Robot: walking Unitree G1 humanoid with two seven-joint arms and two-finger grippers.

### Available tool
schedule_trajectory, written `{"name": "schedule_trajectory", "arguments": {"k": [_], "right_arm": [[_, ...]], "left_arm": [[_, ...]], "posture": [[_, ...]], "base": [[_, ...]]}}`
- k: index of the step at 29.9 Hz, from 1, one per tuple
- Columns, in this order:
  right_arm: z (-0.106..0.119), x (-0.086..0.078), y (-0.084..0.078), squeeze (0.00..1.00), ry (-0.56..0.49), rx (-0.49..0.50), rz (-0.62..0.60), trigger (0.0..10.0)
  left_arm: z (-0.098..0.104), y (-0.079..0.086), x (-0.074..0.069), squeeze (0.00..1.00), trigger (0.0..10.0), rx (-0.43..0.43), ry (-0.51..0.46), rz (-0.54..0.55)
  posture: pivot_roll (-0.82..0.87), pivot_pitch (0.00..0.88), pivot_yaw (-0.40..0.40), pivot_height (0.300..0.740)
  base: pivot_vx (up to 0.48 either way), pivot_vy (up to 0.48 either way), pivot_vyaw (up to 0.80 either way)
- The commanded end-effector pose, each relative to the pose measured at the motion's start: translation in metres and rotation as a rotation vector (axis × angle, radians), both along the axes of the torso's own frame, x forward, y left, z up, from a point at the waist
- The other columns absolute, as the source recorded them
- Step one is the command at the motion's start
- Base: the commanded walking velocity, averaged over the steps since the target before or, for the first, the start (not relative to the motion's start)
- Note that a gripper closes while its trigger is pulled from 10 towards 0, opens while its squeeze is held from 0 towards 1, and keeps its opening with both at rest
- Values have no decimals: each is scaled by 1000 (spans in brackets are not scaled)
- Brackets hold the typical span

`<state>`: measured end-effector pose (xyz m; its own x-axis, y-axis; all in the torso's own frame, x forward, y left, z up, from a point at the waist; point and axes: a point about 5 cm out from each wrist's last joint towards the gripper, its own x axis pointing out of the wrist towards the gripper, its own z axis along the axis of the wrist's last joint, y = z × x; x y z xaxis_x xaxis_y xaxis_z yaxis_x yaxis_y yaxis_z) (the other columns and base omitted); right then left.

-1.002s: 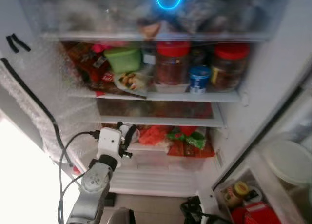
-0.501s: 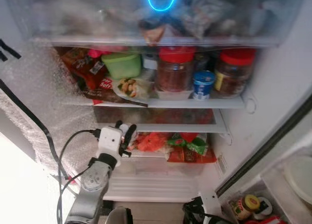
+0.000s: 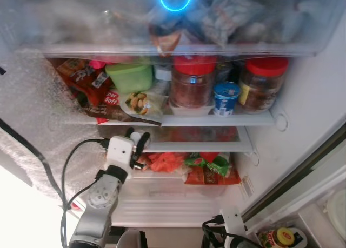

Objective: Restocking fridge

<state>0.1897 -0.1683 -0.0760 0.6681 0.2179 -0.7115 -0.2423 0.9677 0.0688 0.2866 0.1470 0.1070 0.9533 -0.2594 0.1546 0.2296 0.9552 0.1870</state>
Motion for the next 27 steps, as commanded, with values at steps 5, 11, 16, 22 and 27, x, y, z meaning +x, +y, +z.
{"name": "schedule_trajectory", "arguments": {"k": [5, 11, 16, 22, 27], "right_arm": [[-5, -13, -15, 0, 38, -14, -49, 10000], [-6, -10, -4, 0, 48, -17, -33, 10000], [-6, -10, -1, 0, 50, -16, -26, 10000], [-6, -10, -6, 0, 43, -14, -29, 10000], [-6, -11, -8, 0, 41, -21, -32, 10000]], "left_arm": [[-2, 3, 6, 0, 10000, 60, -33, -15], [-4, 9, 11, 0, 10000, 115, -61, 8], [-3, 8, 16, 0, 10000, 127, -84, 3], [-8, 7, 21, 0, 10000, 48, -68, 26], [-19, 15, 22, 0, 10000, -42, -31, 90]], "posture": [[25, 70, -19, 648], [19, 75, -28, 648], [15, 76, -31, 648], [-14, 81, -44, 648], [-20, 90, -57, 648]], "base": [[0, 0, 0], [0, 0, 0], [0, 0, 0], [0, 0, 0], [0, 0, 0]]}}
